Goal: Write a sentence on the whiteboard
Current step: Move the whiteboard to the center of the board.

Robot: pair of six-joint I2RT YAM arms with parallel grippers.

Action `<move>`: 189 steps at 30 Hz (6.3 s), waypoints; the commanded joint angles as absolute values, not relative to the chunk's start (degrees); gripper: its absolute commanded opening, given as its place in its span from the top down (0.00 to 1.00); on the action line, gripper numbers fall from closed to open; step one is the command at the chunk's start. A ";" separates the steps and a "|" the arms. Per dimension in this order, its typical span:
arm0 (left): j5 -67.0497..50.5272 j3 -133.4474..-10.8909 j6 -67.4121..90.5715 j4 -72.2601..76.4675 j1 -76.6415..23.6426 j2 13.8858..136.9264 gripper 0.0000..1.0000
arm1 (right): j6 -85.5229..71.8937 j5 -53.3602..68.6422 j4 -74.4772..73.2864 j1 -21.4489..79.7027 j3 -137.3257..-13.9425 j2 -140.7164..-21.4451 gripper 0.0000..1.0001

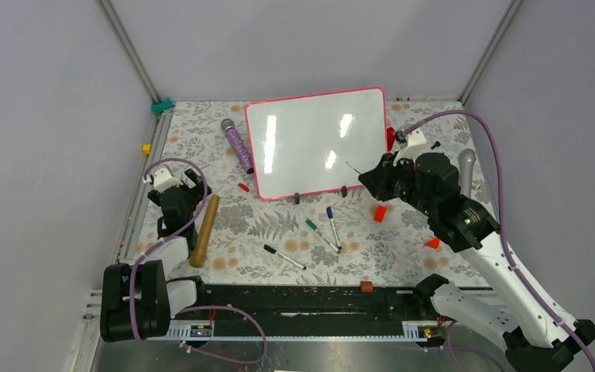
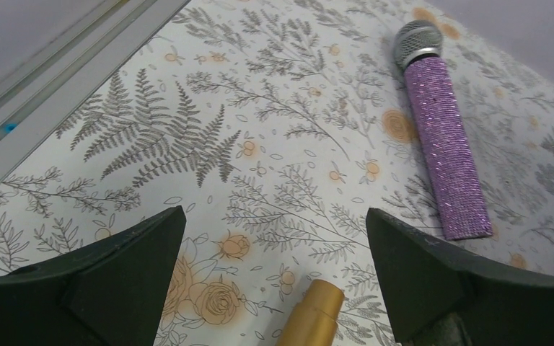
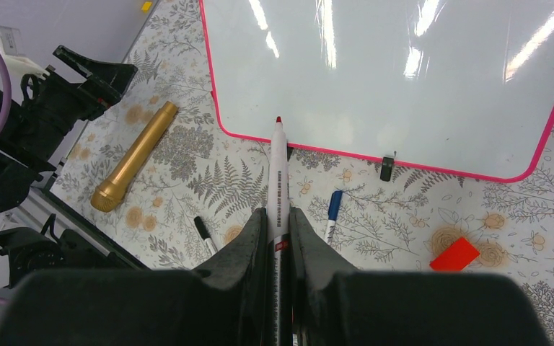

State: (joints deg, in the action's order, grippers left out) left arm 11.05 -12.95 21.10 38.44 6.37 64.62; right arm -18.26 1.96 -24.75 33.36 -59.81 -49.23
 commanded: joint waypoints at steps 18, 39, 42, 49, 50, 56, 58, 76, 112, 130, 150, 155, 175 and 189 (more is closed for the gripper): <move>20.49 -15.09 24.63 31.45 -4.04 49.57 0.01 | -16.55 -2.78 -25.24 33.22 -59.65 -46.20 1.00; -3.77 -23.10 30.64 27.43 -9.37 65.27 0.04 | -16.70 -0.91 -24.49 33.22 -58.82 -47.52 1.00; -3.45 -24.50 32.63 27.02 -9.19 66.72 0.01 | -16.74 -0.88 -24.46 33.22 -58.80 -47.56 1.00; -24.42 -25.24 44.74 45.11 -1.28 78.10 0.01 | -16.70 -0.82 -24.44 33.22 -58.37 -47.31 1.00; -28.44 -25.74 47.30 49.70 -0.28 80.99 0.04 | -16.69 -0.81 -24.43 33.22 -58.36 -47.22 1.00; -37.07 -28.38 51.76 68.82 2.21 91.55 0.09 | -16.55 -0.76 -24.58 33.18 -58.70 -47.48 1.00; -38.72 -30.68 50.62 68.56 2.19 94.14 0.09 | -16.56 -0.86 -24.44 33.22 -58.79 -47.74 1.00; -43.78 -26.97 53.70 79.18 -2.39 104.05 0.31 | -16.43 -0.62 -22.96 33.22 -59.94 -51.44 1.00; -41.95 -27.36 55.23 74.84 -2.81 104.76 0.47 | -23.74 -15.84 -22.53 15.58 -72.24 -68.12 1.00; -39.50 -28.05 48.71 65.46 -1.76 99.82 0.40 | -49.86 -1.63 -5.11 -1.32 -92.06 -104.33 1.00; -42.76 -34.22 53.26 72.78 -1.76 107.31 0.41 | -59.38 4.03 4.39 -0.26 -107.57 -126.68 1.00; -43.19 -34.44 52.85 72.59 -1.76 107.37 0.42 | -59.81 4.69 3.71 1.88 -110.45 -129.91 1.00; -46.26 -36.44 51.80 71.49 -3.05 107.97 0.61 | -65.05 3.77 6.26 3.87 -100.58 -124.43 1.00; -45.97 -33.66 47.16 64.41 -3.68 103.19 0.74 | -64.21 3.60 8.90 3.43 -90.36 -116.93 1.00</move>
State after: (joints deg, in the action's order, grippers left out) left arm -45.63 -34.46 49.71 66.04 -3.53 106.63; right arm -64.31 4.01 5.56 3.79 -92.27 -122.78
